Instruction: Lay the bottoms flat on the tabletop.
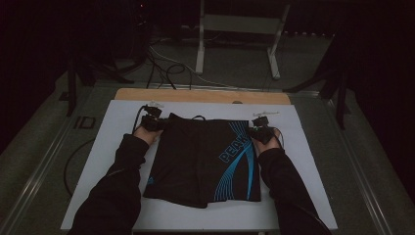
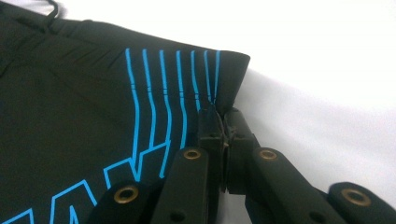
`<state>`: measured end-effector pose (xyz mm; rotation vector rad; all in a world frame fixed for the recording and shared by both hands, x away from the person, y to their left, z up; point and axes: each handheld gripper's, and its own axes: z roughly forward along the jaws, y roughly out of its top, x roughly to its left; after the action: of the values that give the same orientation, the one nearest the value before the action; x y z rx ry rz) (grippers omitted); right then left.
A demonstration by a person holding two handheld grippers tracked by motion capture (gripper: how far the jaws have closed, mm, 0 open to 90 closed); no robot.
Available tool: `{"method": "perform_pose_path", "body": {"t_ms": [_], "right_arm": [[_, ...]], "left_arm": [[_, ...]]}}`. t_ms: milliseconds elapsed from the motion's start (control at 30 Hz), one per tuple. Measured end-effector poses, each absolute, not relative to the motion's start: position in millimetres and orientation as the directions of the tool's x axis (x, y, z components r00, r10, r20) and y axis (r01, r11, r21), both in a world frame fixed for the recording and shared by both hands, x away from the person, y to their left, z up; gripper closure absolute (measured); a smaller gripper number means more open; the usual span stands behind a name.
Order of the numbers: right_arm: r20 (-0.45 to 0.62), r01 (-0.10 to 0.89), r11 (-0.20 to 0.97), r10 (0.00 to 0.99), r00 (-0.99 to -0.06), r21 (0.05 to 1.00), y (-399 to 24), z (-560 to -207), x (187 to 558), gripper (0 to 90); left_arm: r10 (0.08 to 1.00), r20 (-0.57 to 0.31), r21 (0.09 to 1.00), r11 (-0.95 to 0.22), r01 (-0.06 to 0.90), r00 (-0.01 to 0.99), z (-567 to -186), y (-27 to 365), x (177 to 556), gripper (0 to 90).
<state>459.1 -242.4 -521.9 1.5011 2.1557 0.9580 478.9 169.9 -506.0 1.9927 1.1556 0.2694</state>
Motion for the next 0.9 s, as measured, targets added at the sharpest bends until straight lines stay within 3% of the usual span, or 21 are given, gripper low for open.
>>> {"method": "perform_pose_path", "body": {"t_ms": [767, 900], "right_arm": [[0.053, 0.654, 0.214, 0.93, -0.363, 0.726, -230, -512, 472, 88.4], [0.063, 0.667, 0.209, 0.931, -0.359, 0.716, -231, -515, 473, 81.5]], "left_arm": [[0.827, -0.18, 0.762, -0.226, 0.607, 0.533, -507, 176, 477, 82.9], [0.821, -0.192, 0.758, -0.223, 0.613, 0.537, -509, 177, 478, 75.3]]}}
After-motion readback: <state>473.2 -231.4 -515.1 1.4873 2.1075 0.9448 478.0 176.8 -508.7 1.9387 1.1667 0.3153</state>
